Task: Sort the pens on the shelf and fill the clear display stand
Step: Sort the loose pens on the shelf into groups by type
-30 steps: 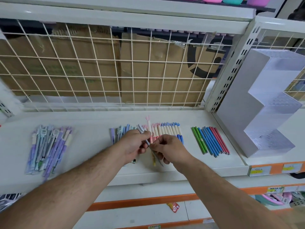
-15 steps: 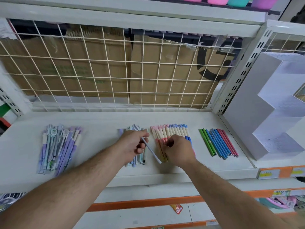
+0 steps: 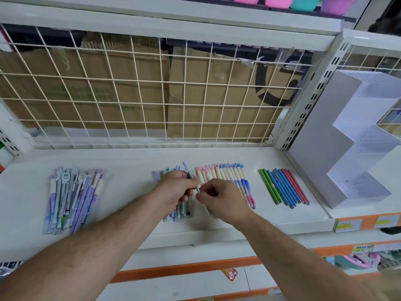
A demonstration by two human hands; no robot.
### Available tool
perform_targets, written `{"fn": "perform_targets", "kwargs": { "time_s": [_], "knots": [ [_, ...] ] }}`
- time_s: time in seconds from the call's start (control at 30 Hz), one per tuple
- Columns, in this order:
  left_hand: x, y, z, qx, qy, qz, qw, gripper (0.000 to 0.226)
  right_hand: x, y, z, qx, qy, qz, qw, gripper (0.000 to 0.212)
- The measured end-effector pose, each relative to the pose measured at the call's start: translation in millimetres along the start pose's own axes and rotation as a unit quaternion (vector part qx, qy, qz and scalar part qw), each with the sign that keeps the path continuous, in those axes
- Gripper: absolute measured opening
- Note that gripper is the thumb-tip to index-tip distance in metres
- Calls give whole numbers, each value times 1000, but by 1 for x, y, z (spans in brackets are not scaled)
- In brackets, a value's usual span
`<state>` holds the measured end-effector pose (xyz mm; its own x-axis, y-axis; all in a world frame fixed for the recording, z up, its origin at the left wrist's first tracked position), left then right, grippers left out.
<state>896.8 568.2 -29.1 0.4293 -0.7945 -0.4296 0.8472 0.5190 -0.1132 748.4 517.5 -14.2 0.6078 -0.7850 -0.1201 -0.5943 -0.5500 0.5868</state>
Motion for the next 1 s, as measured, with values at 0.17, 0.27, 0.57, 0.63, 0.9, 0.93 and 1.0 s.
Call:
{"fn": "perform_targets", "kwargs": {
  "time_s": [0.17, 0.27, 0.57, 0.63, 0.9, 0.93, 1.0],
  "knots": [
    [-5, 18, 4, 24, -24, 39, 999, 14, 5, -17, -12, 6, -9, -24, 1000, 6],
    [-7, 41, 7, 73, -40, 86, 993, 13, 9, -32, -21, 19, -23, -54, 998, 10],
    [-22, 90, 7, 189, -28, 124, 974, 9, 26, -76, -43, -12, -47, -65, 997, 18],
    [-22, 94, 3, 198, -29, 119, 973, 6, 31, -81, -43, -34, -42, -44, 998, 18],
    [-22, 103, -5, 256, -35, 87, 962, 9, 31, -79, -43, -71, -32, 11, 997, 6],
    [-23, 105, -5, 281, -42, 93, 954, 10, 30, -79, -44, -75, -25, 19, 997, 6],
    [-25, 112, -3, 345, -59, 111, 930, 16, 28, -79, -47, -106, 1, 30, 994, 5]
  ]
}}
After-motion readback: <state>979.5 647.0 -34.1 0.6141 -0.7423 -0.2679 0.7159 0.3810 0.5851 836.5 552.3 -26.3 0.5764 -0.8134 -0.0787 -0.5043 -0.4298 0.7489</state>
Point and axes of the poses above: each hand's wrist, its own x-axis towards the middle knuckle, its own y-axis out of the back of the hand, z = x × y, the point moved 2 cm from there along x, towards the middle knuckle, and after that the axes turned 6 degrees about -x, right-handed, at the moved point
